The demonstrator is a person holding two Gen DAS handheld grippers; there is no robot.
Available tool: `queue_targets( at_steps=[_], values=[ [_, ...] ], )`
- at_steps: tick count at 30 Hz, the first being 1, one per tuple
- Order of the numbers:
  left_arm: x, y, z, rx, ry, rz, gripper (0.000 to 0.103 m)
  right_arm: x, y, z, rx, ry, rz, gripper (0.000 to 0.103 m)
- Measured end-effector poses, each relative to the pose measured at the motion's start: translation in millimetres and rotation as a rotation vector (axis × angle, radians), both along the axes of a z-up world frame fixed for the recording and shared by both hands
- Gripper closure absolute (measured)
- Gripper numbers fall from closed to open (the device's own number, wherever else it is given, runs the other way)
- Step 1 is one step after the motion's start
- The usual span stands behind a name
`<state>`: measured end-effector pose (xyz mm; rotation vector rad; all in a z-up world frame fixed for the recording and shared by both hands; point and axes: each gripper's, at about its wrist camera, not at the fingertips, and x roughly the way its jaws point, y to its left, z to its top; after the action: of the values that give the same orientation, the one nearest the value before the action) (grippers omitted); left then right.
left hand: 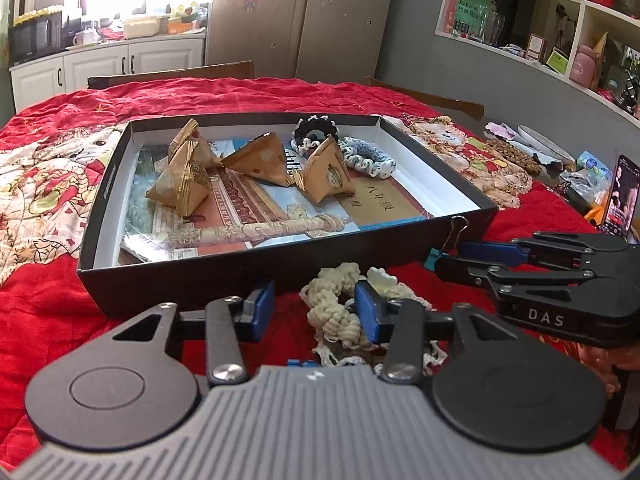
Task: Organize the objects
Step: 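Grasp the cream scrunchie with the left tool while the right tool grasps a blue binder clip, then lift and carry the cream scrunchie and blue clip over the black box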
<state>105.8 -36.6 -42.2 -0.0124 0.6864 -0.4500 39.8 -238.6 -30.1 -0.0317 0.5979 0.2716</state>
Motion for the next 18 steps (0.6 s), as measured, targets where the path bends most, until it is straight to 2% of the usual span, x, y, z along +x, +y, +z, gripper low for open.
queue_targets(
  at_steps=[4,8,14,18],
  values=[
    [0.3,0.0,-0.2,-0.008,0.004,-0.005,0.065,1.2,3.2,-2.0,-0.01,0.007,0.013,0.082],
    [-0.1,-0.7,-0.4,-0.004,0.0,-0.003,0.079,1.3,4.1,-2.2,-0.009,0.007,0.017,0.089],
    [-0.3,1.5,-0.4,-0.021,0.003,-0.001,0.086,1.4,3.7,-2.5,-0.005,0.009,0.021,0.096],
    [-1.1,3.7,0.5,-0.034,0.0,0.004,0.087,0.4,4.4,-2.3,-0.009,0.0,0.024,0.097]
  ],
)
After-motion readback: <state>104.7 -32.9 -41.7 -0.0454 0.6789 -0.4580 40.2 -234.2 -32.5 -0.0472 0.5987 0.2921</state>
